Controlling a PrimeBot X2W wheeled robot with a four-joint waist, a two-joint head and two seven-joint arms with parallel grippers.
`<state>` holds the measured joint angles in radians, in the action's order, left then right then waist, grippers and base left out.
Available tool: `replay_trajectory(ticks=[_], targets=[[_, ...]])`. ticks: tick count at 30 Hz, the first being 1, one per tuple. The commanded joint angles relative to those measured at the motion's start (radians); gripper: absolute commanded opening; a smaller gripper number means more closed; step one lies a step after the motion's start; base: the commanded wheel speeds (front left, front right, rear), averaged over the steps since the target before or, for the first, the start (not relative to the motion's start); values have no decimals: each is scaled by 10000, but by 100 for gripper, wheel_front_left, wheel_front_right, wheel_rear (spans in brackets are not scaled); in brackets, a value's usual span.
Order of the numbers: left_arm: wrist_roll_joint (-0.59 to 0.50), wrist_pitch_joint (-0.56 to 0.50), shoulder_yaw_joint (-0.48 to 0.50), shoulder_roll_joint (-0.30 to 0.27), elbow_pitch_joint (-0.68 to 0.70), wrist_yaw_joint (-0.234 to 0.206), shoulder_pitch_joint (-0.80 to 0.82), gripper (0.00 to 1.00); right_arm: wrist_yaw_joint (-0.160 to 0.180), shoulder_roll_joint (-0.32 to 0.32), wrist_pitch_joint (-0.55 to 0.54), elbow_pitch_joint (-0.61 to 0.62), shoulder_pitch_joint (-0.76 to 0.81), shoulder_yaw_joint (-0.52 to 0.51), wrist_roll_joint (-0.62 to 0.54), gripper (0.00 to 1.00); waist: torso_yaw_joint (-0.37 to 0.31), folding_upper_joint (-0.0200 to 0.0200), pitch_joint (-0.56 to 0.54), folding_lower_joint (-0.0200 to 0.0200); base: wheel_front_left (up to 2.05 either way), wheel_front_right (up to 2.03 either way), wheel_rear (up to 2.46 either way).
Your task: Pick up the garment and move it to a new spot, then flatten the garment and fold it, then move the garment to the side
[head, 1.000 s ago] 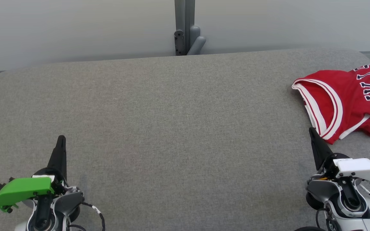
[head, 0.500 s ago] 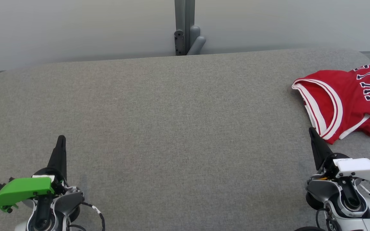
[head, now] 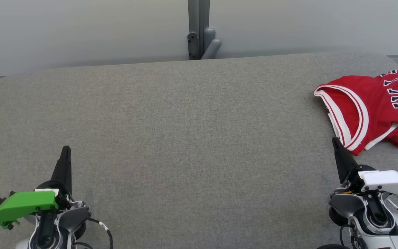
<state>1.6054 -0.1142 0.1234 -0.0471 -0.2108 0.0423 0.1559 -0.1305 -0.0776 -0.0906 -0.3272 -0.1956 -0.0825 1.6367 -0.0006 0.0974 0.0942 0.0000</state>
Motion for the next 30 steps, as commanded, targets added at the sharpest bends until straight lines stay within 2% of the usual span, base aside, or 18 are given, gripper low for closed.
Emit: replay_trajectory(ticks=[1, 30], targets=[[-8, -48, 5, -59, 19, -26, 143, 0, -4, -67, 36, 2, -39, 24, 70, 0, 0, 0, 0, 0, 0, 0, 0], [-8, -47, 4, -59, 18, -26, 143, 0, -4, -193, 171, 23, -14, 198, 229, 0, 0, 0, 0, 0, 0, 0, 0]])
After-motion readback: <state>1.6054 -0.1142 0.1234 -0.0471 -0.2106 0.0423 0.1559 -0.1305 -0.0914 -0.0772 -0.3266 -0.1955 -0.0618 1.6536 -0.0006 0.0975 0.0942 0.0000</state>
